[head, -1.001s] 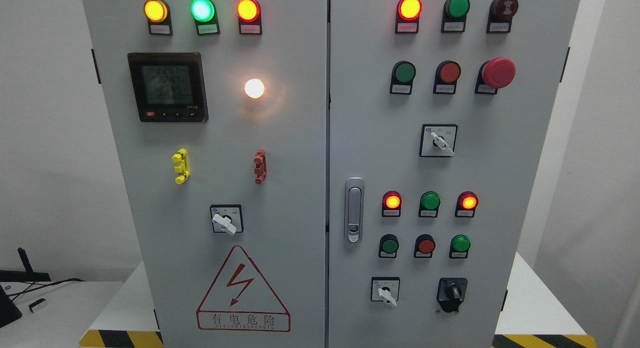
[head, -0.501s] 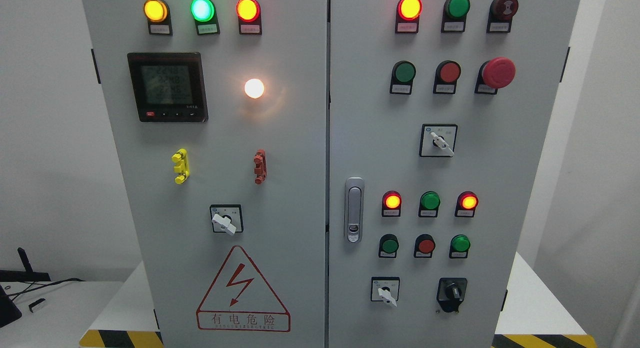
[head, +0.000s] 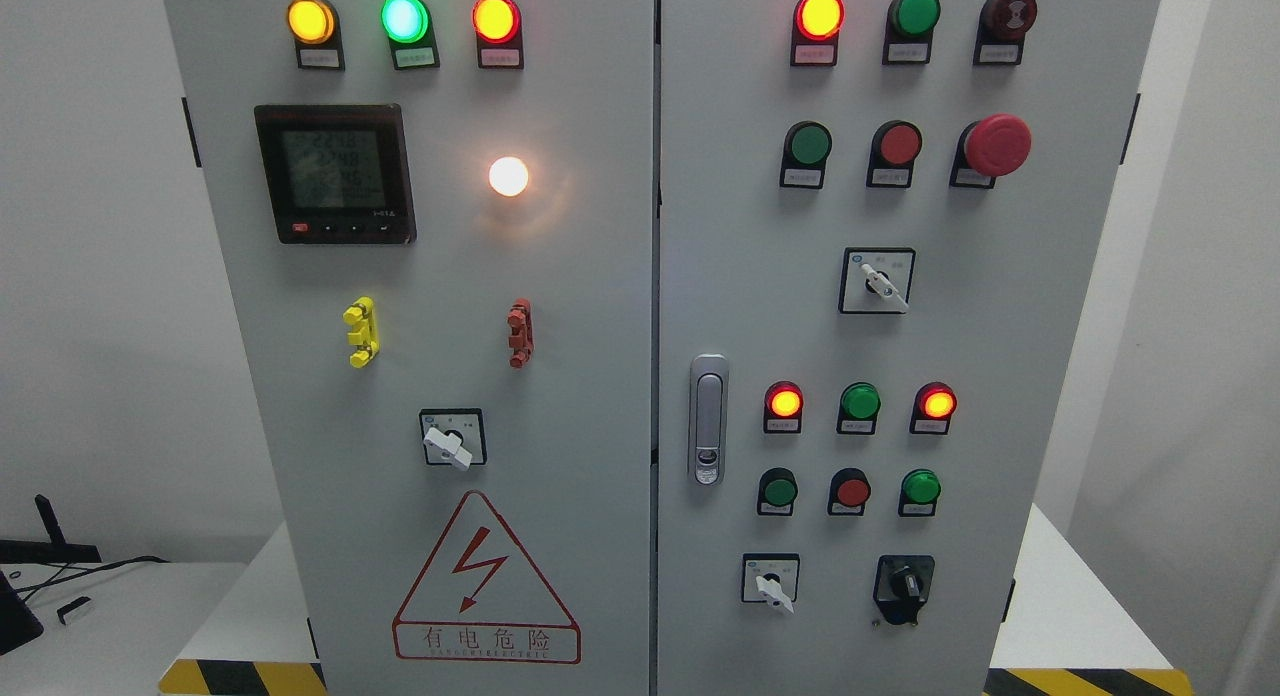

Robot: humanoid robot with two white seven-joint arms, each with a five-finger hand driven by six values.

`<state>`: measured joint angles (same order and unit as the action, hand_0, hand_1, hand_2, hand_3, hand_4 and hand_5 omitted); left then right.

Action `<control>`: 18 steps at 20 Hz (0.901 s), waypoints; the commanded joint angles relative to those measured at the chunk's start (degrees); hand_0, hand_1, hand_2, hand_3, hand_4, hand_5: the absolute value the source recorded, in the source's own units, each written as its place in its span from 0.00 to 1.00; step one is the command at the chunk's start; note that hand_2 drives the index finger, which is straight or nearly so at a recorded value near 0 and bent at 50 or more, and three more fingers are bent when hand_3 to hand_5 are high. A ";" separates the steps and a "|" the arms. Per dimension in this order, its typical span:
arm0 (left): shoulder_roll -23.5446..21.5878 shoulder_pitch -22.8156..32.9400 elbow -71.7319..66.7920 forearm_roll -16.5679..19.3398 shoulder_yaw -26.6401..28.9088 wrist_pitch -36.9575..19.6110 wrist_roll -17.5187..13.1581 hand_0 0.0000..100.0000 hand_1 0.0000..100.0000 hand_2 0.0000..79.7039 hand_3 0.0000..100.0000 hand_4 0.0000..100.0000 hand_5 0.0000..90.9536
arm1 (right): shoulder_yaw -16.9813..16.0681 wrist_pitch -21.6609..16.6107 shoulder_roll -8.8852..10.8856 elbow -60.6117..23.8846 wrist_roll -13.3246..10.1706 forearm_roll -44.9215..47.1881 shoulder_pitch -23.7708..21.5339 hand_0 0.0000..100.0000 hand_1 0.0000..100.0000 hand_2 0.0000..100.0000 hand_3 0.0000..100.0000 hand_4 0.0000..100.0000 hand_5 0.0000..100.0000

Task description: Trip black knob to open circuit

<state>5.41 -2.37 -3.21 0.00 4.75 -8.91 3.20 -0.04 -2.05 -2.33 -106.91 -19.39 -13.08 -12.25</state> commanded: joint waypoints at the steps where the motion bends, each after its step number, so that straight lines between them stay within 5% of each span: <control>1: 0.04 0.00 0.04 1.76 0.00 -0.05 -0.04 0.12 0.39 0.00 0.00 0.00 0.00 | 0.13 2.58 -1.01 2.93 0.32 4.90 4.95 0.30 0.74 0.47 0.77 0.86 0.98; 18: 0.04 0.00 0.04 1.76 0.00 -0.05 -0.04 0.12 0.39 0.00 0.00 0.00 0.00 | -0.13 6.62 -1.09 10.84 0.32 5.00 14.35 0.31 0.73 0.48 0.79 0.87 0.98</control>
<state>5.40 -2.37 -3.21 0.00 4.75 -8.83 3.20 -0.01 4.02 -3.19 -100.69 -19.08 -8.26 -1.06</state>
